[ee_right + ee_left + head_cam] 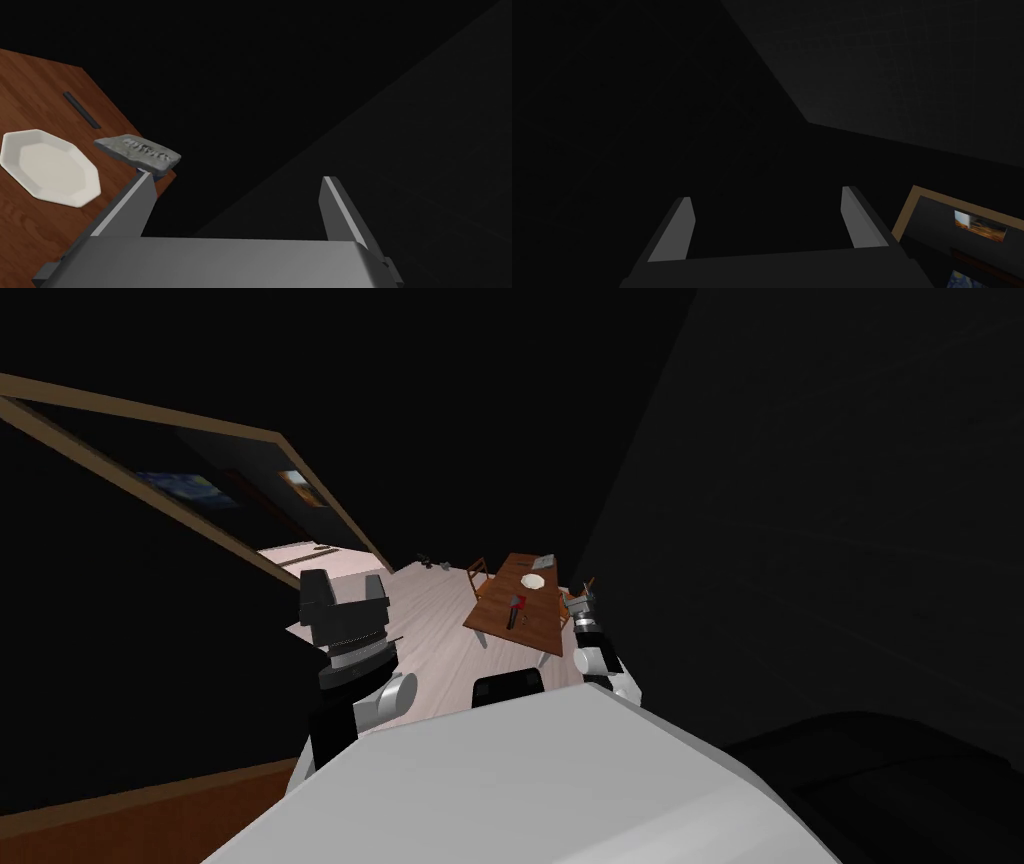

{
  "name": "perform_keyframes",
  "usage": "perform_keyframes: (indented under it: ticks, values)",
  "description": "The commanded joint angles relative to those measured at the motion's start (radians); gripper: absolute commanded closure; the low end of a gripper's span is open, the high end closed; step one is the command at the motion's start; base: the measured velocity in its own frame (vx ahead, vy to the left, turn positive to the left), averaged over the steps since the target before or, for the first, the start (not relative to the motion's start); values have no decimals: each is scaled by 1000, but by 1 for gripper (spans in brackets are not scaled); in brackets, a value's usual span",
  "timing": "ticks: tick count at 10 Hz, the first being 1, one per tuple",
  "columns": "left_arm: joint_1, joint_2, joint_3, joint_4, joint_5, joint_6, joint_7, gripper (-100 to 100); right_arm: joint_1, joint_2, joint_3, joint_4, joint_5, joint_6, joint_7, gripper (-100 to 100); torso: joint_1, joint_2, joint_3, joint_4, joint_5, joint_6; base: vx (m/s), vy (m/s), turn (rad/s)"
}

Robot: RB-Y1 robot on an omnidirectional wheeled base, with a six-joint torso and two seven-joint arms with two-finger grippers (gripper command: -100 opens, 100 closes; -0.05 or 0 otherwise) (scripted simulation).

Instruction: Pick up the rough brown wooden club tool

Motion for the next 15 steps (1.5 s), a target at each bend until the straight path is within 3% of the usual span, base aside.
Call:
perform_keyframes:
  ticks: [1,2,3,4,6,7,8,9,12,13,14,15]
  values:
    - [0,0,0,0,0,0,0,0,-5,-4,-7,42,-35,18,-27,-100,0,0,0,0,0,0,-1,20,133]
    - [0,0,0,0,0,0,0,0,-19,-13,-27,83,-75,46,-66,-100,-1,0,0,0,0,1,-3,29,254]
    - [0,0,0,0,0,0,0,0,-19,-13,-27,91,-79,46,-66,-100,0,0,0,0,0,0,-2,17,95]
    - [0,0,0,0,0,0,0,0,-34,-23,-46,114,-121,76,-106,-100,-1,0,0,0,0,1,0,24,209]
    - [0,0,0,0,0,0,0,0,-34,-23,-46,142,-124,76,-106,-100,-1,0,0,0,0,1,3,9,56]
    - [0,0,0,0,0,0,0,0,-49,-32,-67,183,-170,107,-147,-100,-2,0,0,0,0,1,4,16,264]
    - [0,0,0,0,0,0,0,0,-49,-32,-67,195,-170,107,-147,-100,-1,0,0,0,0,0,5,7,130]
    - [0,0,0,0,0,0,0,0,-63,-41,-89,230,-213,140,-188,-100,-1,0,0,0,0,1,8,17,234]
    - [0,0,0,0,0,0,0,0,-78,-50,-111,305,-262,173,-229,-100,-1,0,0,0,0,1,6,13,175]
    - [0,0,0,0,0,0,0,0,-93,-58,-133,345,-306,207,-271,-100,-1,0,0,0,0,1,7,16,234]
    - [0,0,0,0,0,0,0,0,-93,-58,-133,361,-309,207,-271,-100,-1,0,0,0,0,1,10,12,174]
    - [0,0,0,0,0,0,0,0,-108,-66,-156,393,-348,242,-306,-100,-1,0,0,0,0,1,9,15,336]
